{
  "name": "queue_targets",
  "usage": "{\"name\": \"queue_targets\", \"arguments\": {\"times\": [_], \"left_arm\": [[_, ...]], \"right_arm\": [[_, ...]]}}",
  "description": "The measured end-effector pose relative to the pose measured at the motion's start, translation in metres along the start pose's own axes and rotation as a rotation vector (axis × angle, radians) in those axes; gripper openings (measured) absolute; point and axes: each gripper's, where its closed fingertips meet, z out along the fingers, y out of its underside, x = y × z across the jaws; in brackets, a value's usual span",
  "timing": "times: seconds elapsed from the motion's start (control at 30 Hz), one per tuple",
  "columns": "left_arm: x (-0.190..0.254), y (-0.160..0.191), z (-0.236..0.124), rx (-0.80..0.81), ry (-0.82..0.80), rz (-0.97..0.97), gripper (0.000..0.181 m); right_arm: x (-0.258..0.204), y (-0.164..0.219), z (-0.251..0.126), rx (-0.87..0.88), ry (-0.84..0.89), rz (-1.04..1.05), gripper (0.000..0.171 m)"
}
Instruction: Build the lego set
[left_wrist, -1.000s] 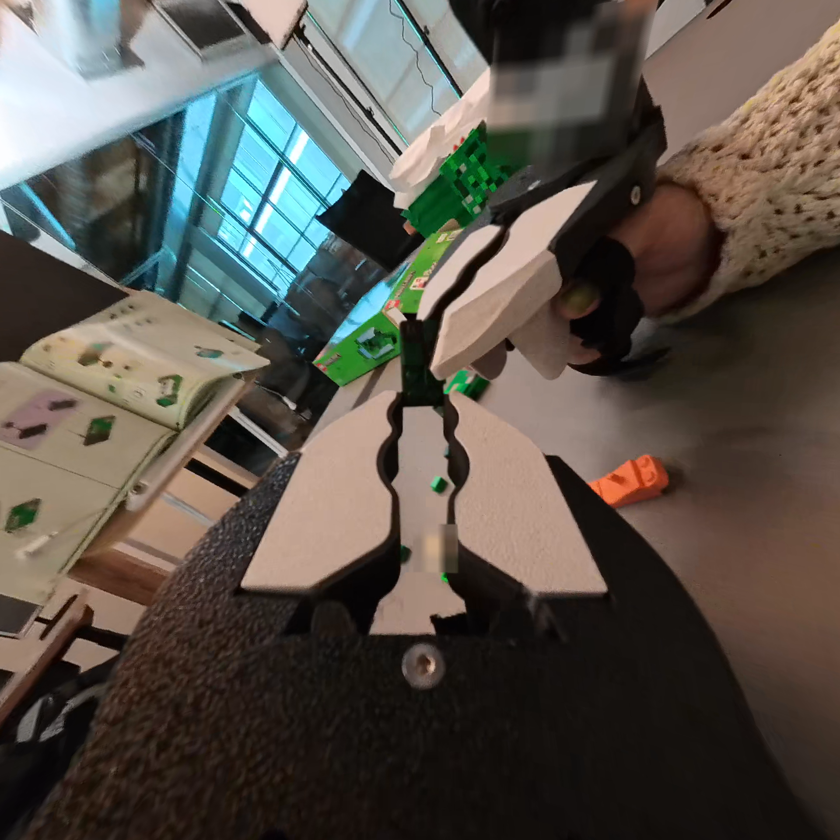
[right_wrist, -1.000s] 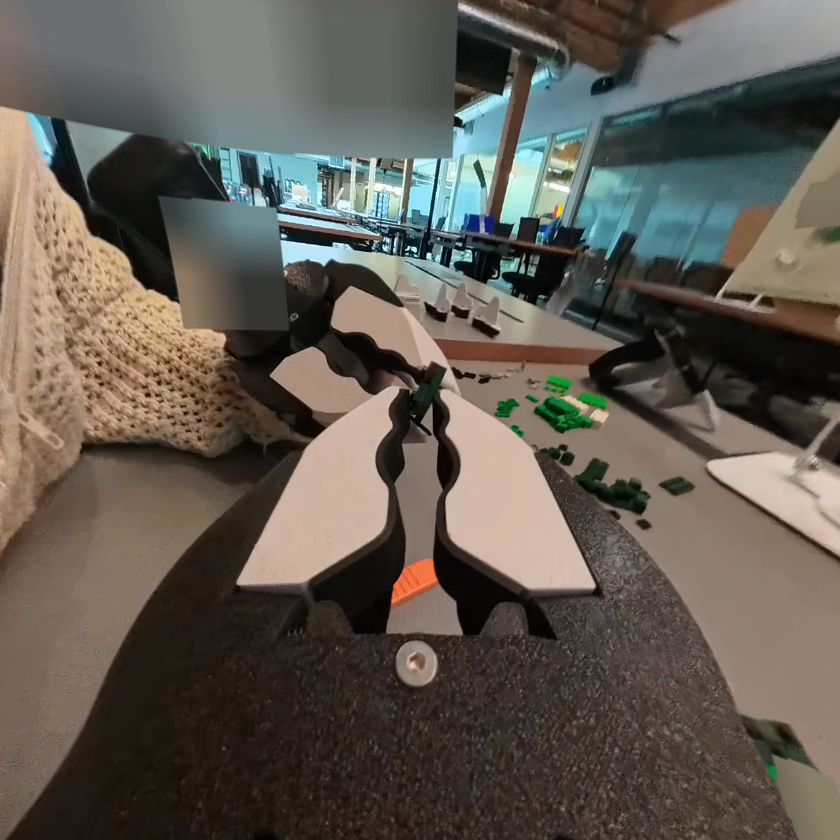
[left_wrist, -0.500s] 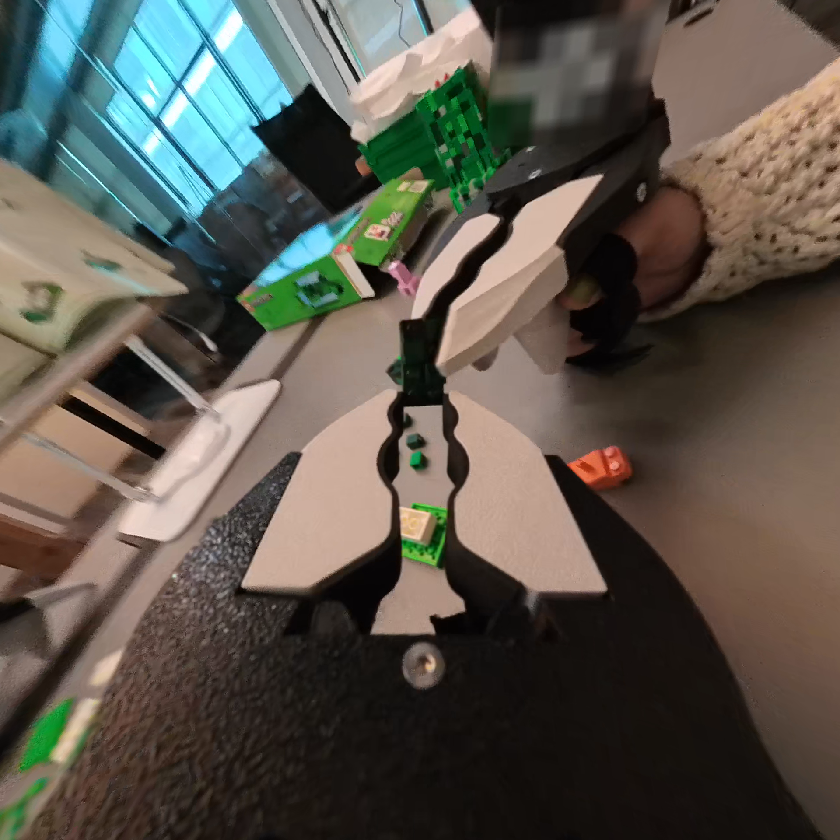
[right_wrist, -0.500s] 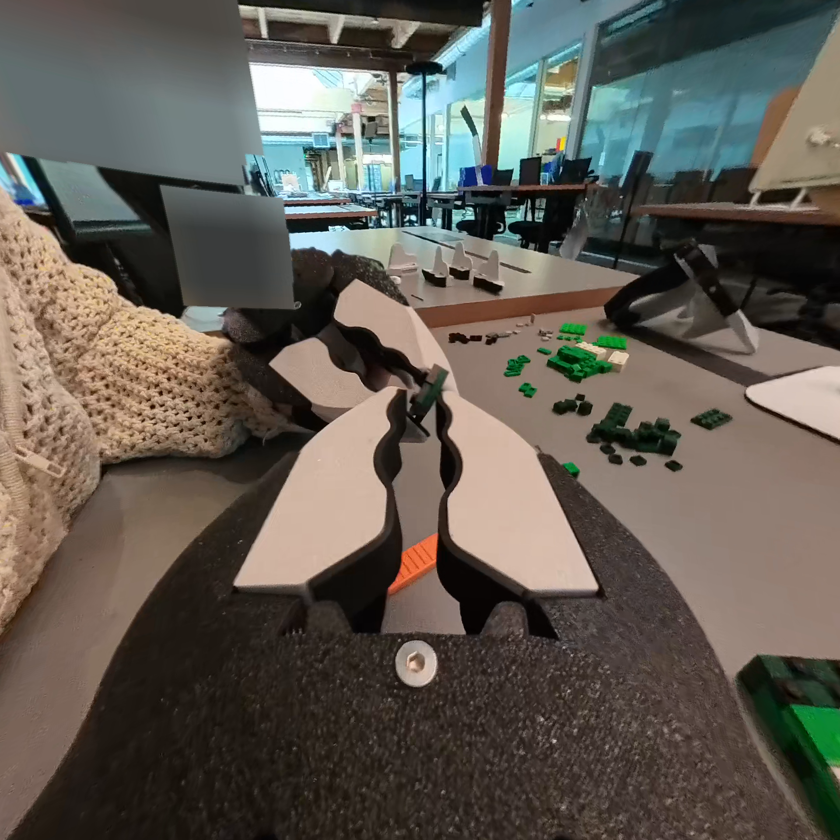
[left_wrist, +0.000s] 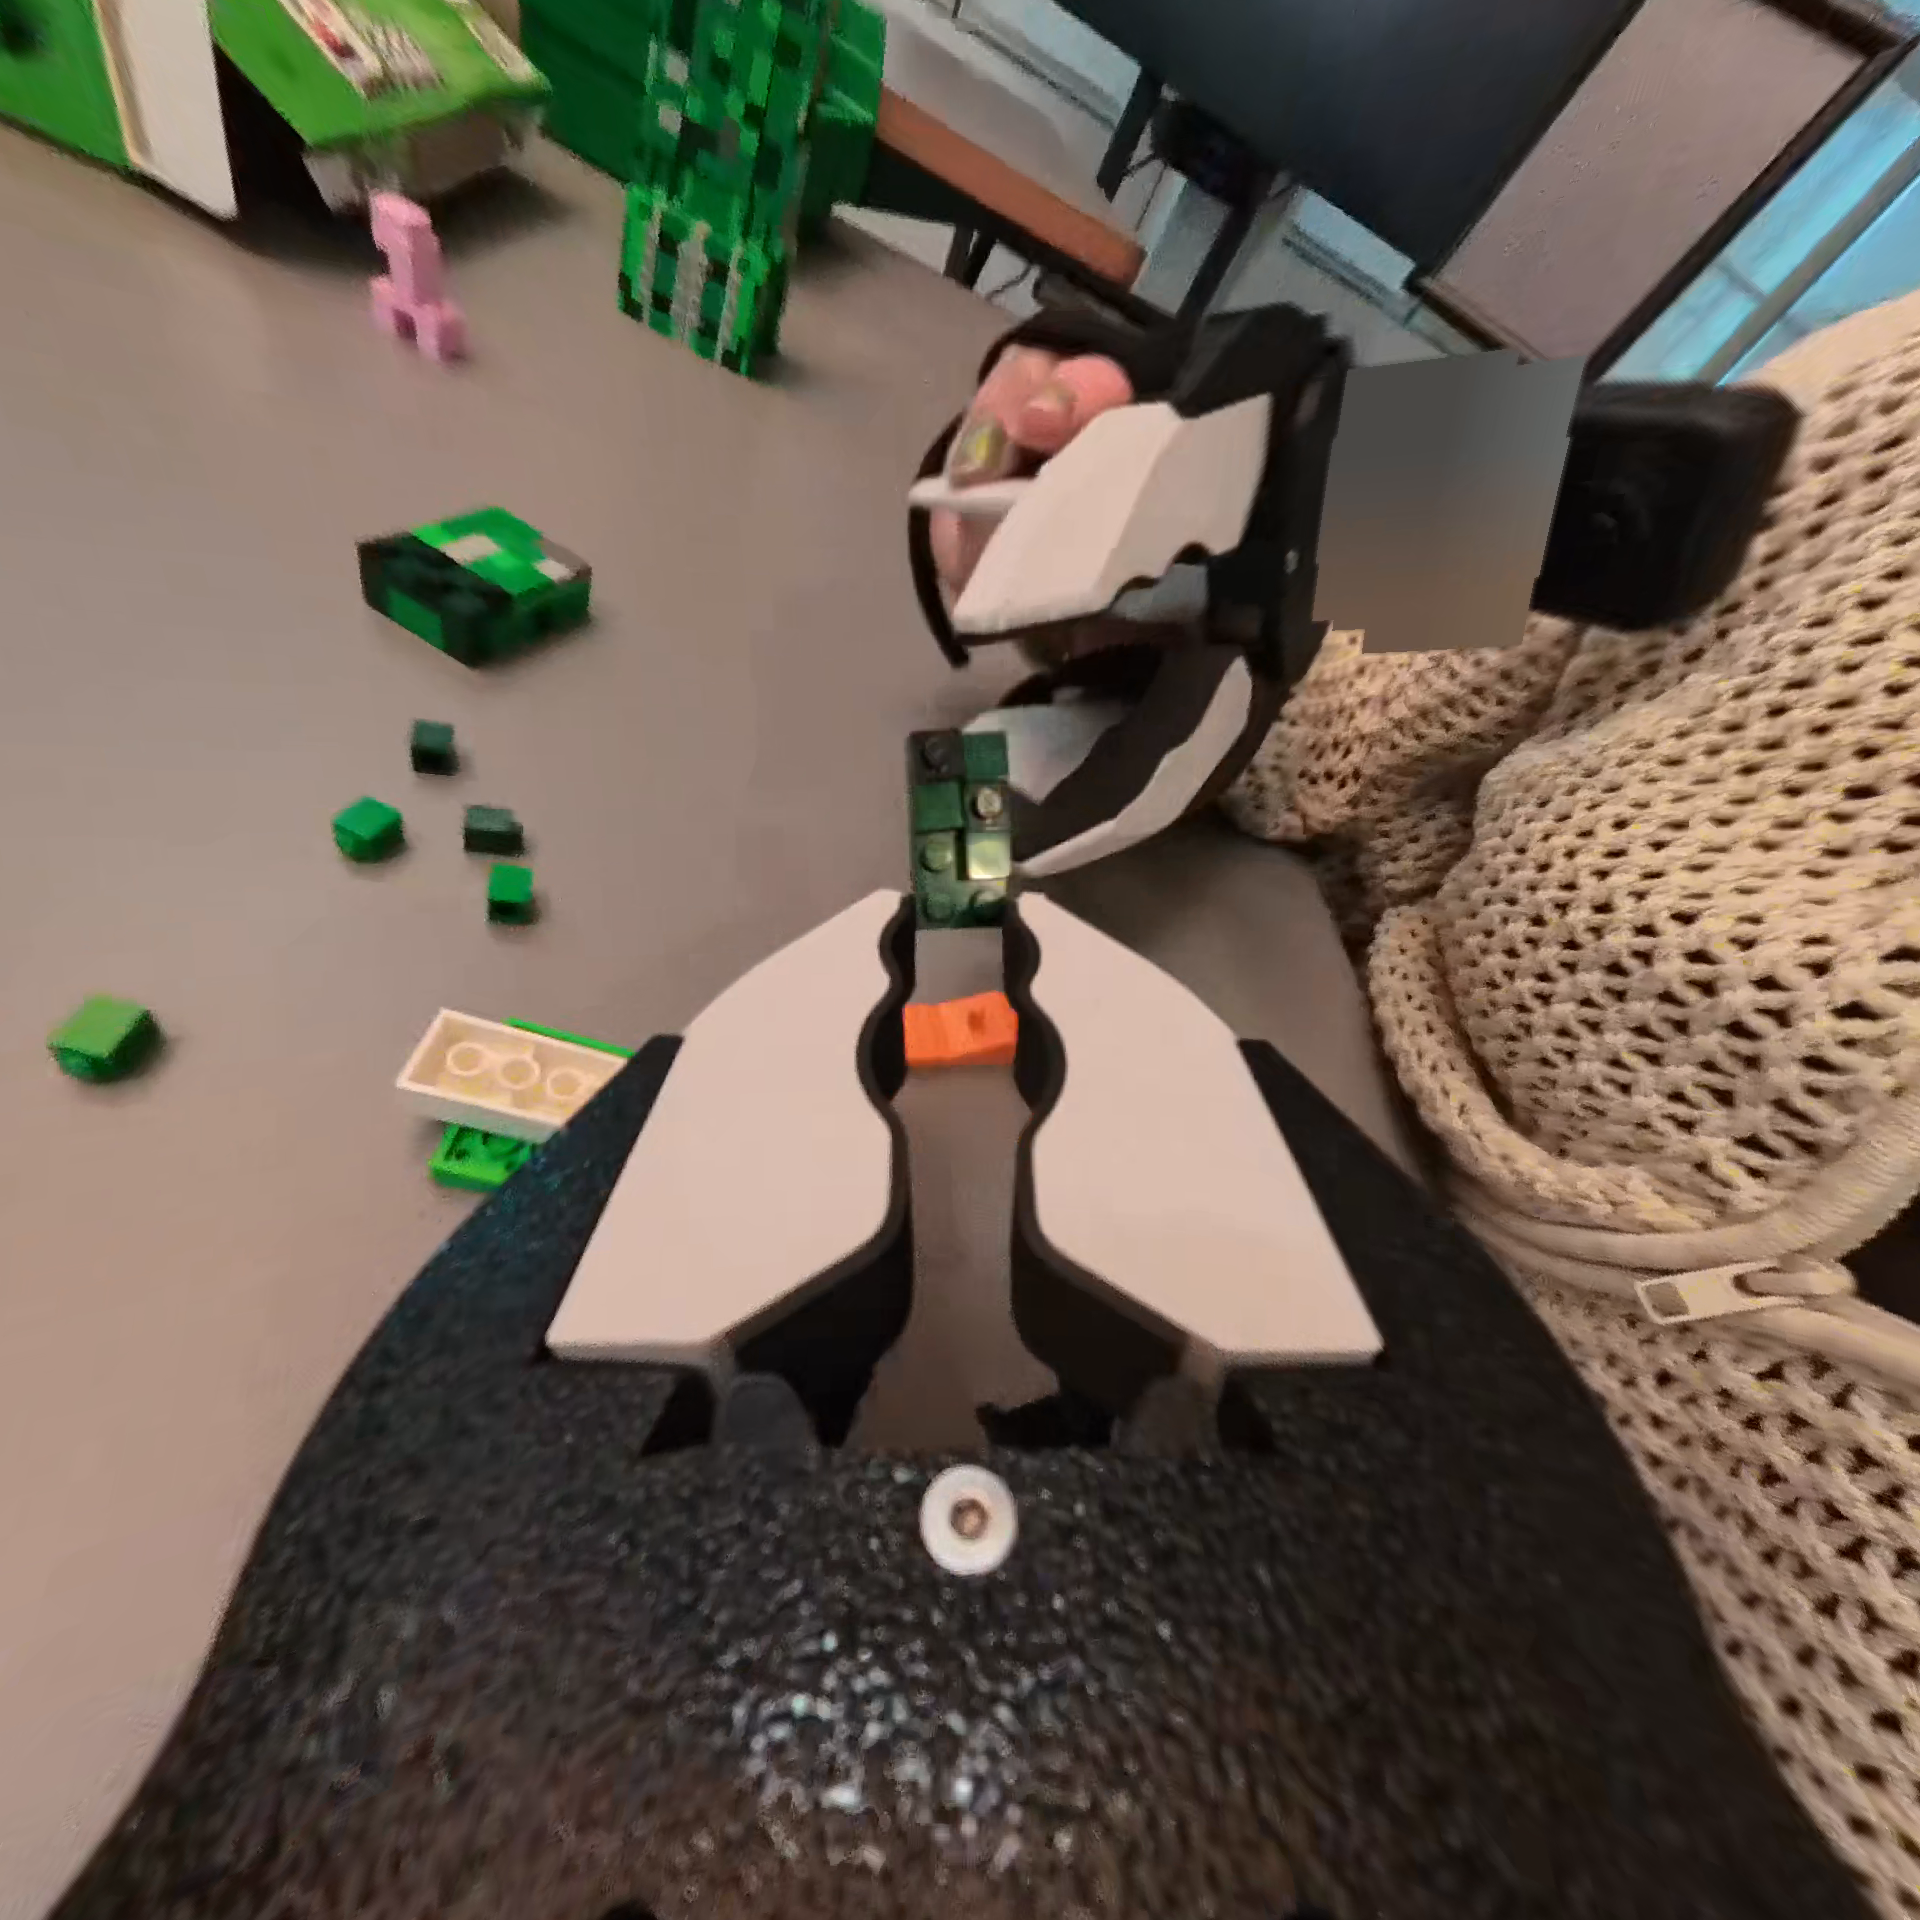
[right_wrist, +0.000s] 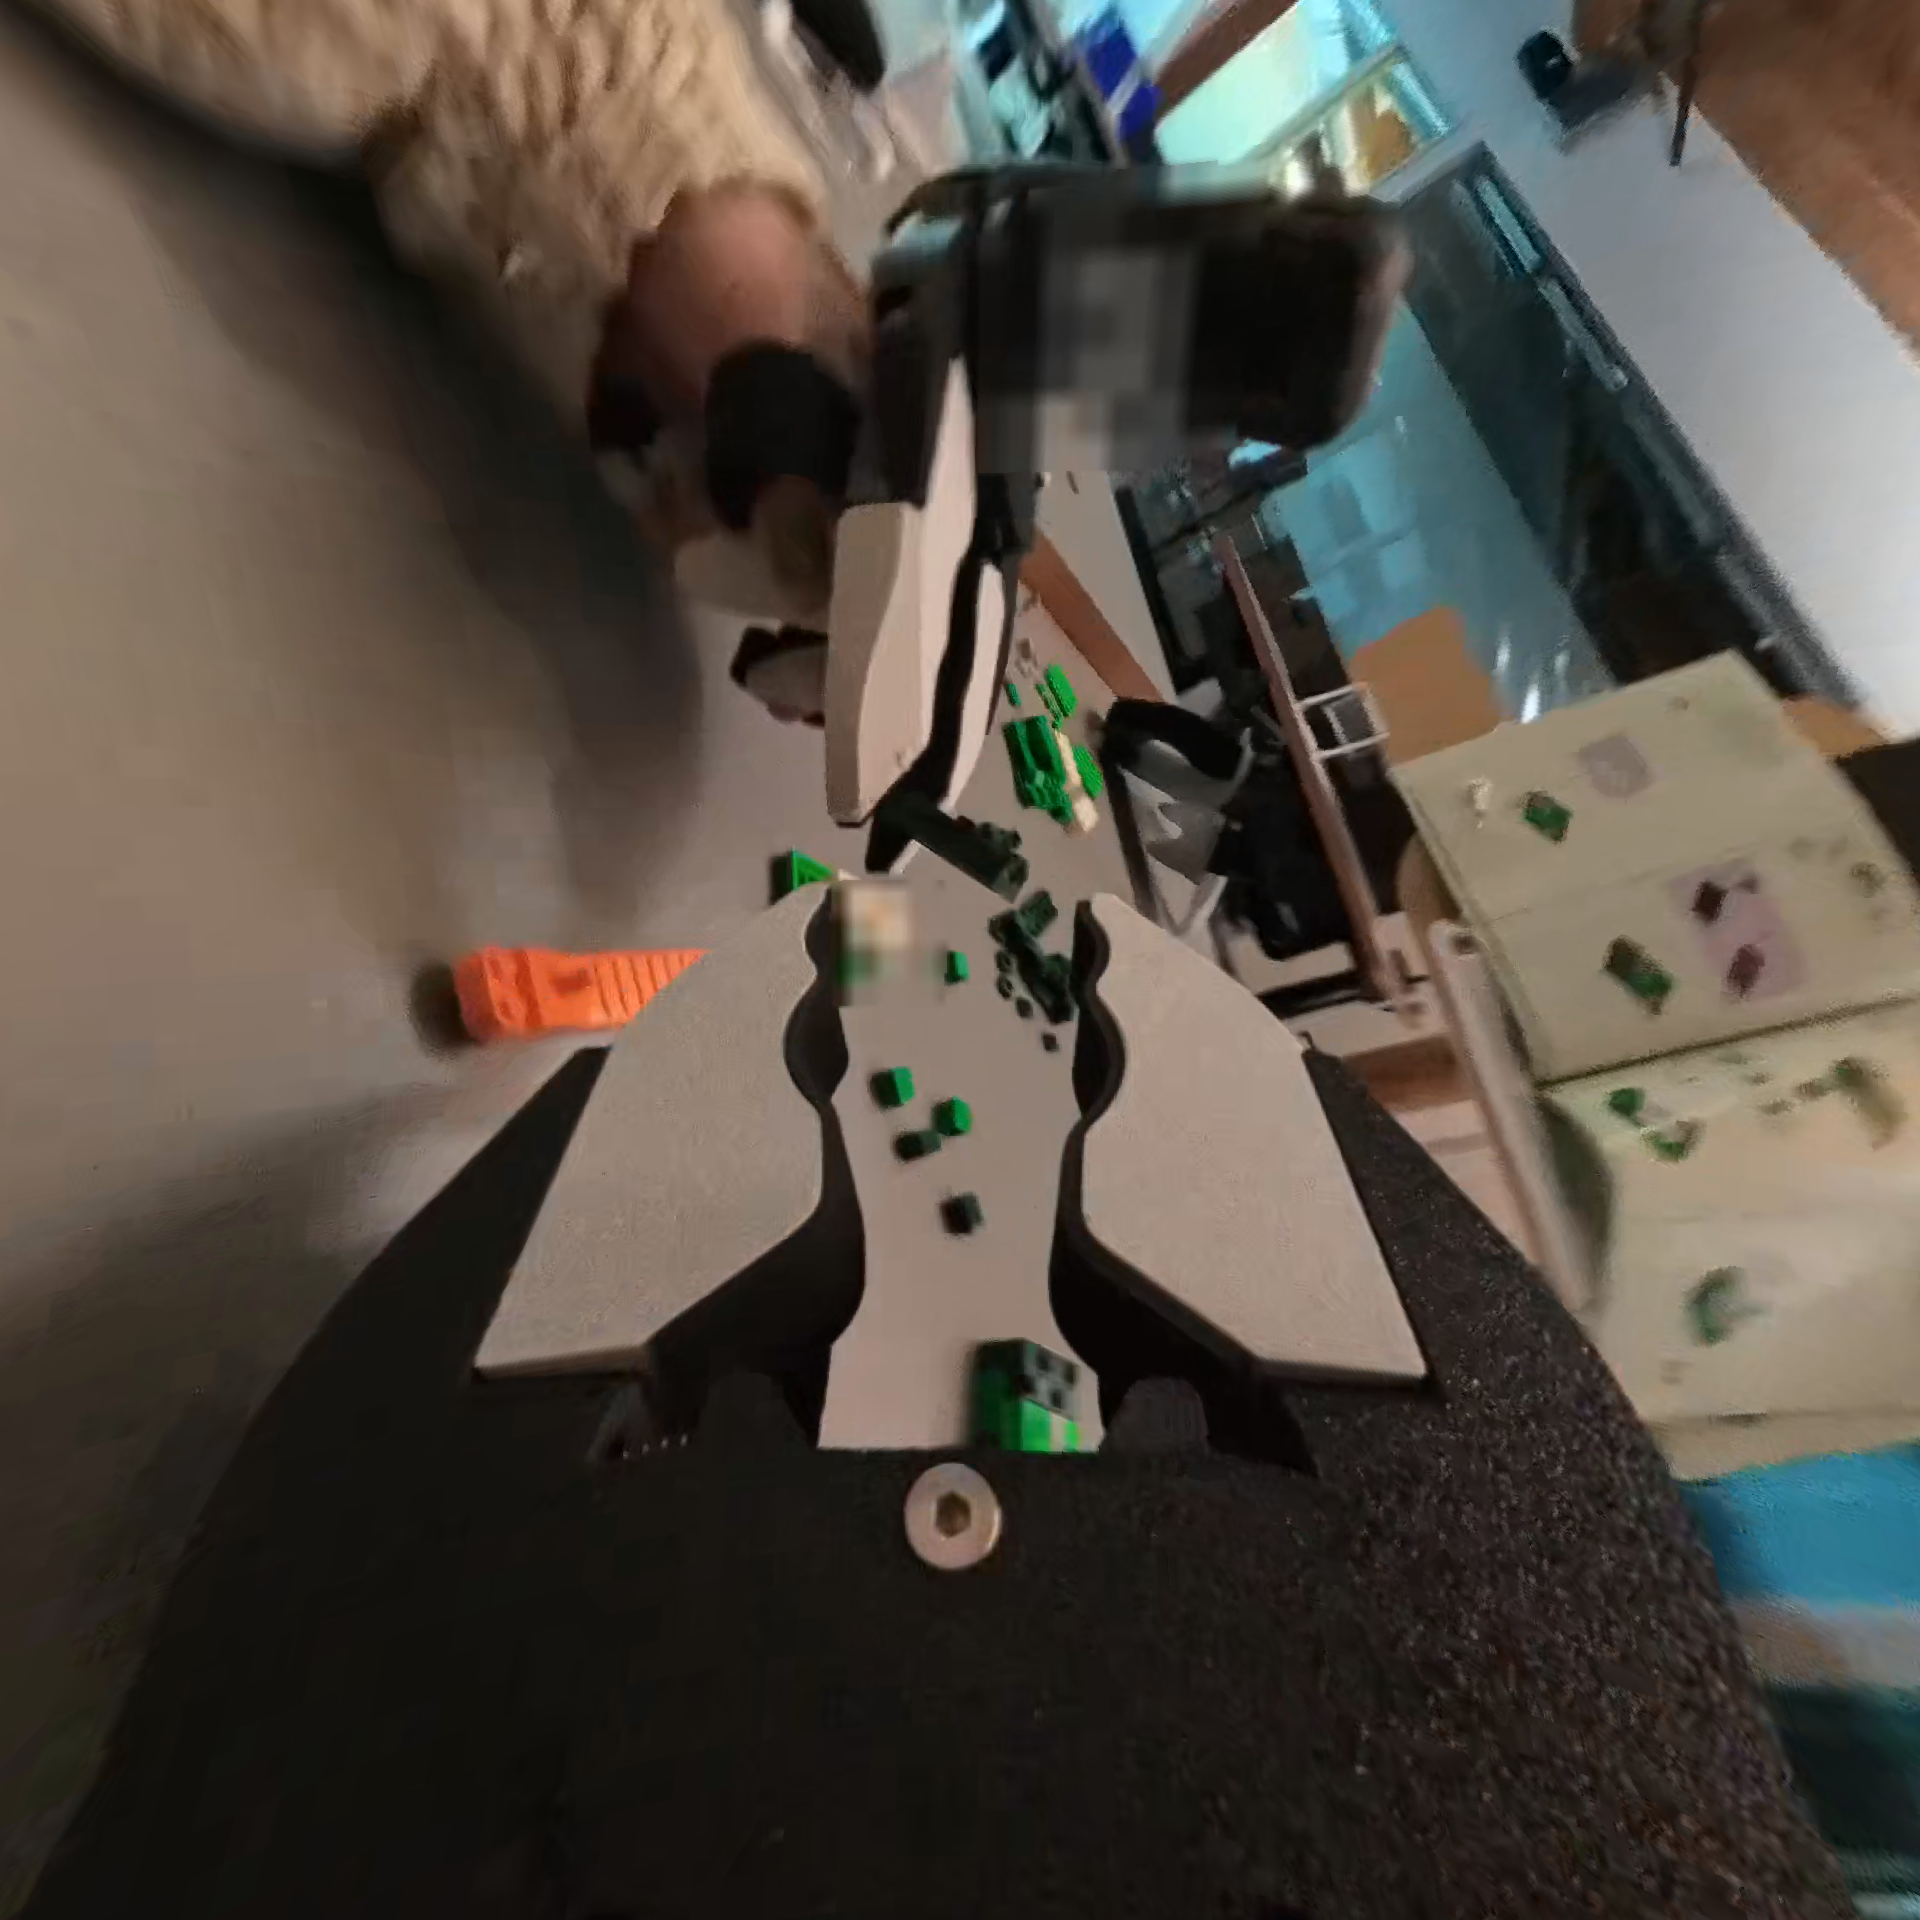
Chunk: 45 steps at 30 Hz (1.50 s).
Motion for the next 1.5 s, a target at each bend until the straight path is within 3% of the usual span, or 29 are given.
{"name": "queue_targets", "arguments": {"times": [0.17, 0.53, 0.63, 0.77, 1.07, 1.37, 1.5], "left_arm": [[0.001, 0.018, 0.01, -0.1, 0.015, -0.017, 0.015], [0.006, 0.023, 0.013, -0.126, 0.05, -0.039, 0.016], [0.003, 0.019, 0.012, -0.1, 0.027, -0.027, 0.017], [-0.004, 0.01, 0.009, -0.04, -0.029, 0.01, 0.033], [-0.013, 0.017, 0.011, -0.108, -0.14, 0.133, 0.031], [-0.016, 0.016, 0.01, -0.095, -0.136, 0.06, 0.028], [-0.013, 0.007, 0.01, -0.061, -0.191, 0.234, 0.022]], "right_arm": [[-0.01, 0.002, 0.006, -0.12, 0.052, -0.333, 0.034], [-0.021, 0.011, 0.007, -0.154, 0.002, -0.39, 0.012], [-0.021, 0.017, 0.007, -0.187, -0.02, -0.371, 0.009], [-0.03, 0.02, 0.01, -0.202, -0.112, -0.186, 0.008], [-0.033, 0.025, 0.012, -0.22, -0.221, 0.158, 0.008], [-0.03, 0.025, 0.015, -0.25, -0.158, 0.059, 0.008], [-0.031, 0.024, 0.017, -0.257, -0.172, 0.092, 0.008]]}}
